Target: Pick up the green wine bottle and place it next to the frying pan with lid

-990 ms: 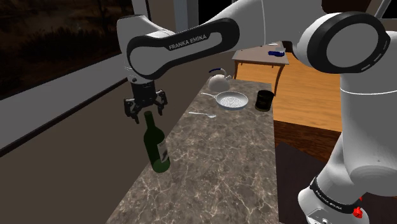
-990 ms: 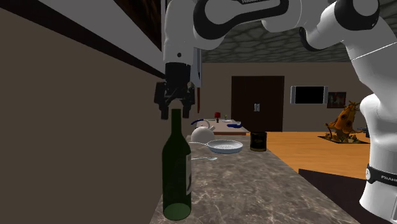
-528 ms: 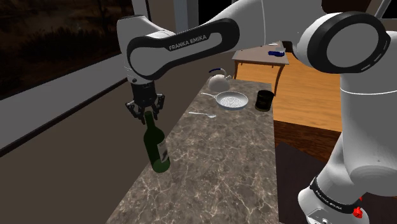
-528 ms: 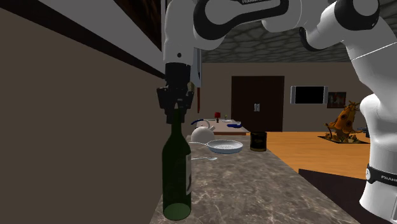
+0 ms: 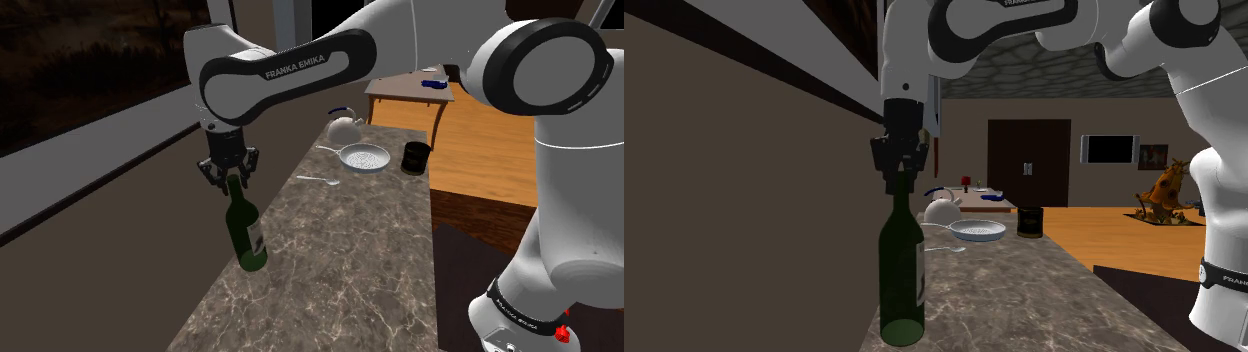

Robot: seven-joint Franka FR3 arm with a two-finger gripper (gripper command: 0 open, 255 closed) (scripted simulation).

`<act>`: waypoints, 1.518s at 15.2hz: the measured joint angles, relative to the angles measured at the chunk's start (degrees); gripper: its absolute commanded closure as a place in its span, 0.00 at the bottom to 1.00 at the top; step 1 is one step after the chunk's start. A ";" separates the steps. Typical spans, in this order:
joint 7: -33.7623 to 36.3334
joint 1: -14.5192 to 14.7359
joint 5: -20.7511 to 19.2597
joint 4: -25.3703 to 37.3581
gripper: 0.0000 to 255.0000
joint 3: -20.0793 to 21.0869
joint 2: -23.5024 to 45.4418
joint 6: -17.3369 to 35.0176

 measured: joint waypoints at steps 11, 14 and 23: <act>-0.12 0.56 0.18 7.35 1.00 0.22 -0.15 -7.48; -0.22 0.74 0.16 9.92 1.00 0.24 0.03 -9.85; -0.60 1.27 -0.02 17.49 1.00 0.27 0.75 -16.71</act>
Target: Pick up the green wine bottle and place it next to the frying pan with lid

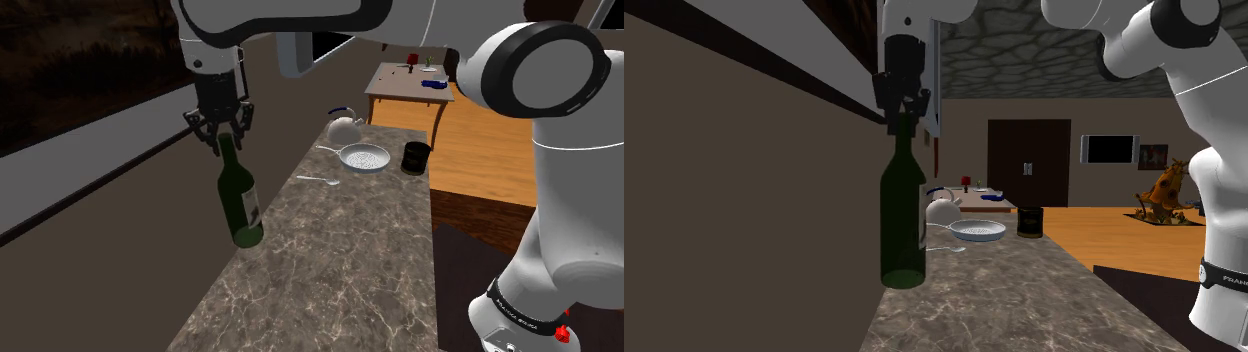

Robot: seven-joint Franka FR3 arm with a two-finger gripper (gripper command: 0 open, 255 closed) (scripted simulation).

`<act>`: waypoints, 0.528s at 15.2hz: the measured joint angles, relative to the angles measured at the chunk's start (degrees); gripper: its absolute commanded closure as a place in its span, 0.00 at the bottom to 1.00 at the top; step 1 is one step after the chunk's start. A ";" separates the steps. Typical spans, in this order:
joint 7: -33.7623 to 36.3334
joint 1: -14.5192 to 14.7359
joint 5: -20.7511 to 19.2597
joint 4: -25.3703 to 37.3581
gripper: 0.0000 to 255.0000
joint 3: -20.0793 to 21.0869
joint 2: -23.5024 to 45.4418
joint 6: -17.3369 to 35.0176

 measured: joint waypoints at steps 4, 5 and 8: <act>-3.97 -4.54 2.63 -9.38 1.00 -0.54 -6.95 2.70; -5.33 -5.88 3.52 -12.46 1.00 -0.82 -9.22 3.60; -9.03 -8.83 5.48 -18.69 1.00 -1.85 -14.07 5.21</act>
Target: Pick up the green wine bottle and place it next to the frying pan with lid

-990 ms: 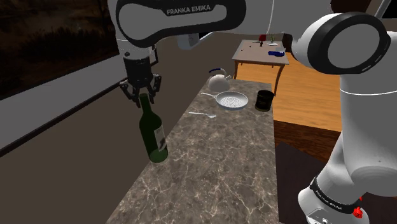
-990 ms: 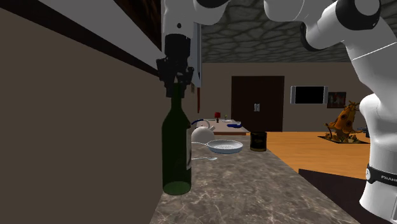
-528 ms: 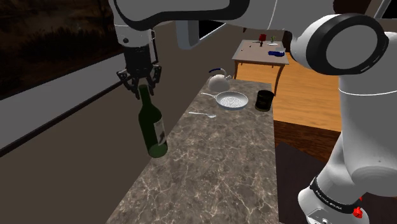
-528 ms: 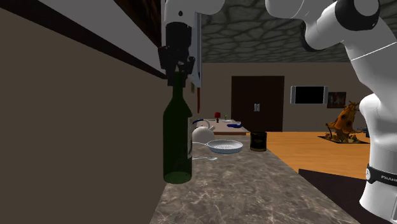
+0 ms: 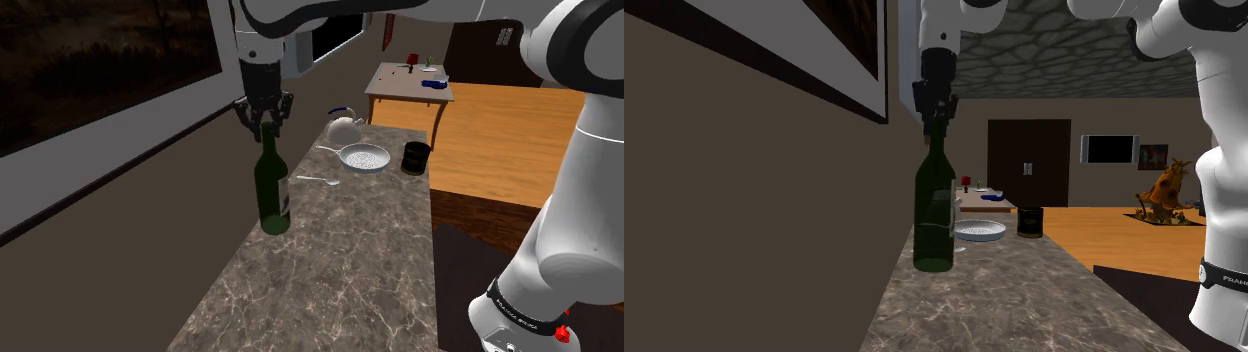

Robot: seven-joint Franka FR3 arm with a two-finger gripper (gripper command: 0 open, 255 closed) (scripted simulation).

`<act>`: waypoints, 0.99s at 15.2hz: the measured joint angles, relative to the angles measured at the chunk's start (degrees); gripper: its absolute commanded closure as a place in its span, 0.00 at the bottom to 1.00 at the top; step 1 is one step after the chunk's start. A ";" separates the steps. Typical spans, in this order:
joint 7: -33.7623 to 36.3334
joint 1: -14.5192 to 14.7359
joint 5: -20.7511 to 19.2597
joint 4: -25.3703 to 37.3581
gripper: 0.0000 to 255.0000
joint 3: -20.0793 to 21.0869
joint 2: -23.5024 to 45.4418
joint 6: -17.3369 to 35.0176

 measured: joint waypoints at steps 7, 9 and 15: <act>-10.28 -6.05 3.66 -12.13 1.00 -4.14 -9.67 2.58; -13.17 -7.43 4.30 -14.75 1.00 -5.51 -11.89 2.94; -21.56 -11.20 5.20 -19.68 1.00 -9.92 -16.39 3.02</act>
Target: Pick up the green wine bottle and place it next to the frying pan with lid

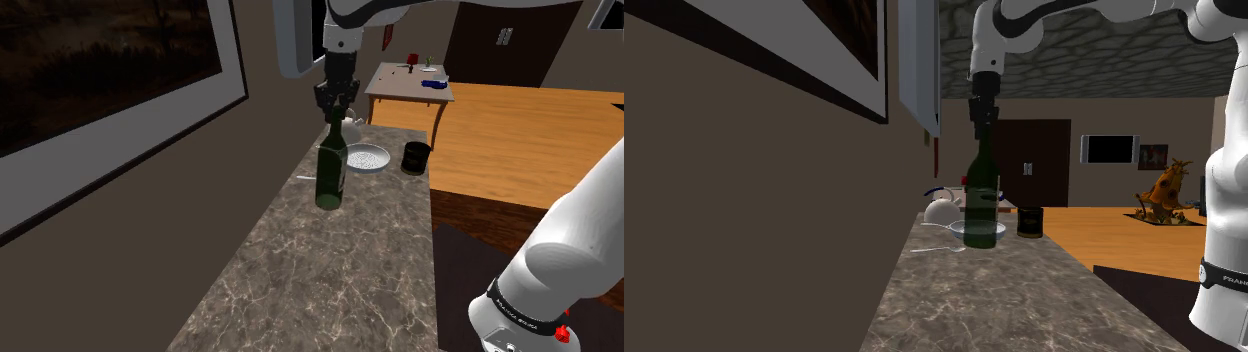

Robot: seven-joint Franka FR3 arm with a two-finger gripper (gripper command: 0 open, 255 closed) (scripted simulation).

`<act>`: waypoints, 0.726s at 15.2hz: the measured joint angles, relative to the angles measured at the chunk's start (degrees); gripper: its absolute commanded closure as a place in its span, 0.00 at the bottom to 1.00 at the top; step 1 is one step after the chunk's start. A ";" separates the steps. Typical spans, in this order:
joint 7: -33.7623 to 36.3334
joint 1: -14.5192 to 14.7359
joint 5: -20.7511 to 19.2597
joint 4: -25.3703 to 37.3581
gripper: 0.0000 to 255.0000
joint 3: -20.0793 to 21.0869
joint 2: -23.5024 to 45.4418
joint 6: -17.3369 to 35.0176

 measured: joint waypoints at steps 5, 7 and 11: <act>-6.81 -2.91 0.06 -3.07 1.00 -3.90 -2.91 -0.19; -9.55 -4.07 -0.08 -3.75 1.00 -5.51 -3.40 -0.18; -15.24 -6.53 -0.53 -3.15 1.00 -8.89 -3.35 -1.07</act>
